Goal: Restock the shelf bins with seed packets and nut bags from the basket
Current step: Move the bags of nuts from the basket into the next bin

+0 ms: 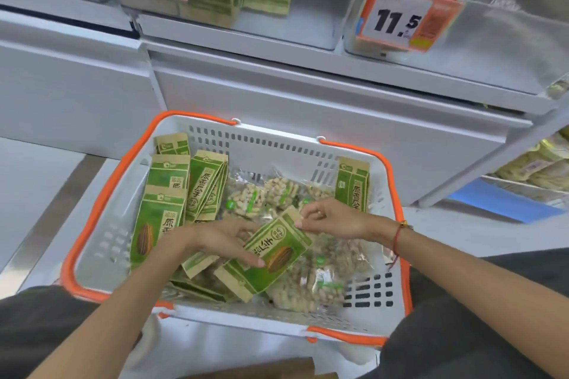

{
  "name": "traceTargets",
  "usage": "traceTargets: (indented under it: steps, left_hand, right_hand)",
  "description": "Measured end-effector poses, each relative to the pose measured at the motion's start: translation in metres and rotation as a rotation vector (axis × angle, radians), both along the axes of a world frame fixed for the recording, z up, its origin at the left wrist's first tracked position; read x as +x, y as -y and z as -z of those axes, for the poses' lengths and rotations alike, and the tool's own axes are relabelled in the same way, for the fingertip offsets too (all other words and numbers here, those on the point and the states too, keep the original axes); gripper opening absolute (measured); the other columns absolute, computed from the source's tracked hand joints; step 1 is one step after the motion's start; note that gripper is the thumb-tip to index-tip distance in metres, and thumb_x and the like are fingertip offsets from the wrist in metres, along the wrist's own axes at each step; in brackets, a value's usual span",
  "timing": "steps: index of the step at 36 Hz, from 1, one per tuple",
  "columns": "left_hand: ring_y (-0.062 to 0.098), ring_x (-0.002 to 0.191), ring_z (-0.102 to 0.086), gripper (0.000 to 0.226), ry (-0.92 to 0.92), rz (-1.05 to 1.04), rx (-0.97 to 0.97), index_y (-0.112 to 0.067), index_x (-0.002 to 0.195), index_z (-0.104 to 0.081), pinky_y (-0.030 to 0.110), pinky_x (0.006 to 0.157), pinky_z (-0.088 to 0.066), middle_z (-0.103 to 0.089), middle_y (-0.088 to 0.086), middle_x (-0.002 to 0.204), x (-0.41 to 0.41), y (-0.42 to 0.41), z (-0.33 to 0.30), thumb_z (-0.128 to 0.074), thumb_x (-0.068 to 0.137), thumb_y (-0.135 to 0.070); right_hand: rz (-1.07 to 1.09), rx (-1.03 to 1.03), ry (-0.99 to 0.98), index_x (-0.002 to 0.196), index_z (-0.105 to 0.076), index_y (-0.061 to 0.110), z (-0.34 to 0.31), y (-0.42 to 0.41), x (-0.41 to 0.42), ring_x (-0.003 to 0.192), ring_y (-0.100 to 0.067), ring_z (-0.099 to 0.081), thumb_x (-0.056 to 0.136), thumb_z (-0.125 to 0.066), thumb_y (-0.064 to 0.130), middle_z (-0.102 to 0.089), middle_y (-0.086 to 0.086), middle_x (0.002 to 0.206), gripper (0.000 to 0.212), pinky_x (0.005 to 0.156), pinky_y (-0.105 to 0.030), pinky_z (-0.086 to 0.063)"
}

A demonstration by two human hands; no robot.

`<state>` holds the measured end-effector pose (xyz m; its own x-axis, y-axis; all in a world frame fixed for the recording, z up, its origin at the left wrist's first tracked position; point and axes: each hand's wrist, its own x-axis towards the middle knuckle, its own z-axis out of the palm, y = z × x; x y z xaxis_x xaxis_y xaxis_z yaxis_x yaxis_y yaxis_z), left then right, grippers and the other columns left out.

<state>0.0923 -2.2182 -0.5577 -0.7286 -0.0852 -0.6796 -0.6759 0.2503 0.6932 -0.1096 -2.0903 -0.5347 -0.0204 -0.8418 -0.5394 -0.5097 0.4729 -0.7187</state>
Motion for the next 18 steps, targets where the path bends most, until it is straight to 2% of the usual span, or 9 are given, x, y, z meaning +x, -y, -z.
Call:
traceTargets:
  steps: [2, 3, 5, 7, 9, 11, 13, 15, 18]
  left_hand:
    - [0.015, 0.117, -0.051, 0.058, -0.152, -0.224, -0.086, -0.022, 0.128, -0.048, 0.019, 0.089, -0.047, -0.052, -0.004, 0.126, -0.005, -0.003, 0.003, -0.076, 0.078, -0.017]
    - [0.016, 0.114, -0.052, 0.059, -0.217, -0.311, -0.138, -0.022, 0.128, -0.048, 0.022, 0.088, -0.049, -0.054, -0.003, 0.124, -0.007, -0.004, 0.003, -0.077, 0.077, -0.014]
    - [0.015, 0.116, -0.051, 0.065, -0.308, -0.377, -0.234, -0.024, 0.132, -0.047, 0.029, 0.091, -0.049, -0.055, -0.008, 0.124, -0.011, -0.005, 0.001, -0.078, 0.075, -0.018]
    - [0.013, 0.121, -0.048, 0.074, -0.335, -0.372, -0.251, -0.025, 0.137, -0.042, 0.033, 0.096, -0.047, -0.053, -0.009, 0.126, -0.015, -0.005, 0.0, -0.08, 0.073, -0.026]
    - [0.013, 0.124, -0.044, 0.09, -0.345, -0.453, -0.196, -0.024, 0.144, -0.029, 0.032, 0.1, -0.043, -0.046, -0.007, 0.135, -0.019, -0.008, -0.008, -0.081, 0.071, -0.032]
    - [0.018, 0.125, -0.043, 0.103, -0.373, -0.688, -0.134, -0.02, 0.149, -0.016, 0.031, 0.099, -0.039, -0.038, -0.001, 0.142, -0.023, -0.009, -0.017, -0.081, 0.07, -0.031]
    - [0.021, 0.121, -0.048, 0.104, -0.373, -0.995, -0.095, -0.016, 0.15, -0.013, 0.035, 0.099, -0.038, -0.037, 0.006, 0.146, -0.024, -0.011, -0.022, -0.08, 0.071, -0.03]
    - [0.022, 0.121, -0.047, 0.103, -0.352, -1.168, -0.028, -0.015, 0.15, -0.016, 0.038, 0.103, -0.035, -0.04, 0.008, 0.144, -0.023, -0.013, -0.019, -0.078, 0.072, -0.038]
    - [0.019, 0.12, -0.05, 0.108, -0.365, -1.096, 0.318, -0.016, 0.147, -0.026, 0.036, 0.108, -0.035, -0.046, 0.007, 0.142, -0.024, -0.015, -0.019, -0.071, 0.062, -0.066]
  right_hand:
    - [0.113, -0.051, 0.007, 0.086, -0.059, 0.012, -0.004, 0.005, 0.001, 0.099, -0.019, -0.059, 0.095, -0.054, 0.031, -0.059, 0.002, 0.107, 0.023, 0.096, -0.045, -0.049]
    - [0.153, -0.086, 0.01, 0.084, -0.057, 0.015, -0.008, 0.008, 0.001, 0.104, -0.022, -0.059, 0.096, -0.052, 0.03, -0.059, 0.0, 0.111, 0.02, 0.097, -0.046, -0.048]
    - [0.219, -0.122, 0.023, 0.084, -0.055, 0.016, -0.015, 0.013, -0.001, 0.106, -0.027, -0.06, 0.097, -0.051, 0.027, -0.061, -0.007, 0.11, 0.019, 0.097, -0.047, -0.048]
    - [0.259, -0.148, 0.081, 0.084, -0.056, 0.015, -0.026, 0.017, -0.004, 0.099, -0.023, -0.064, 0.097, -0.051, 0.025, -0.063, -0.008, 0.106, 0.017, 0.087, -0.04, -0.055]
    - [0.282, -0.174, 0.118, 0.089, -0.057, 0.013, -0.038, 0.02, -0.009, 0.086, -0.014, -0.066, 0.097, -0.051, 0.023, -0.065, -0.005, 0.101, 0.015, 0.068, -0.024, -0.057]
    - [0.357, -0.207, 0.139, 0.089, -0.058, 0.015, -0.048, 0.024, -0.015, 0.076, -0.007, -0.067, 0.098, -0.051, 0.023, -0.065, -0.003, 0.099, 0.014, 0.059, -0.017, -0.052]
    - [0.509, -0.257, 0.174, 0.09, -0.058, 0.014, -0.05, 0.027, -0.022, 0.073, -0.007, -0.067, 0.098, -0.05, 0.02, -0.062, -0.005, 0.101, 0.013, 0.06, -0.02, -0.055]
    - [0.692, -0.291, 0.221, 0.102, -0.058, 0.009, -0.05, 0.029, -0.026, 0.078, -0.012, -0.066, 0.099, -0.047, 0.017, -0.064, -0.009, 0.102, 0.013, 0.068, -0.024, -0.058]
    - [0.865, -0.291, 0.408, 0.107, -0.057, 0.007, -0.049, 0.029, -0.023, 0.089, -0.018, -0.066, 0.1, -0.045, 0.015, -0.067, -0.011, 0.106, 0.016, 0.072, -0.023, -0.057]
